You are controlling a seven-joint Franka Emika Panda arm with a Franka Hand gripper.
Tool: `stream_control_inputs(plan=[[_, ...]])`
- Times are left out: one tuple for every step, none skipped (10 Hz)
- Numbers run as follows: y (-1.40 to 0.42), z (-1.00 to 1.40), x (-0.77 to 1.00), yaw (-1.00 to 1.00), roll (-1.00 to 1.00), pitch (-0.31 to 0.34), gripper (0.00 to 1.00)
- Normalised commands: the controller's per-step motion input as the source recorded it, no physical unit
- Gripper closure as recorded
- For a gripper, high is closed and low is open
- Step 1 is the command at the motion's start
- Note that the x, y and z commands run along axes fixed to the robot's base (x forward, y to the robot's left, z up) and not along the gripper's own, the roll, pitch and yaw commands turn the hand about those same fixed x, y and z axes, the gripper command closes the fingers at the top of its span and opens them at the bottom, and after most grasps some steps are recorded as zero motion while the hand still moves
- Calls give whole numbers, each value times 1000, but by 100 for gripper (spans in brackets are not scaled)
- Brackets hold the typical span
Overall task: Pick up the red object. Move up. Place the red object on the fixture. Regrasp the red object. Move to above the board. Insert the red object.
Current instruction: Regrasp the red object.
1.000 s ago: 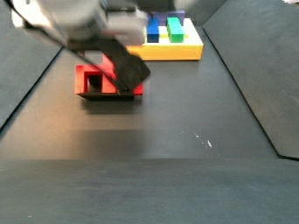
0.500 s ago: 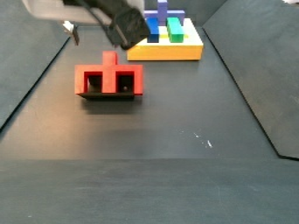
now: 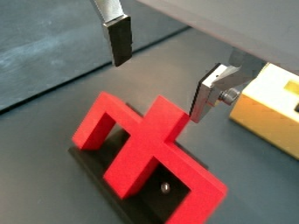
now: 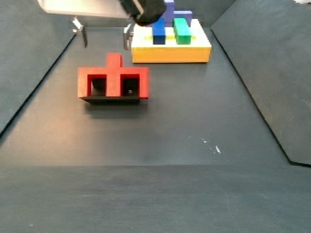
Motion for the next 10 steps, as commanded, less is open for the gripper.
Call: stream_control_inputs(plan=[[-83,0,-209,186,1000,51,0],[-109,0,-126,151,1000,23,0],[-120,0,0,66,1000,0,0],[-157,17,26,0,1000,0,0],[-157,17,31,0,1000,0,0],[-154,17,23,0,1000,0,0],[-163,11,0,0,1000,0,0],[-177,14,0,37,1000,0,0],[-180,6,66,0,1000,0,0],[-211,0,120,97,1000,0,0]])
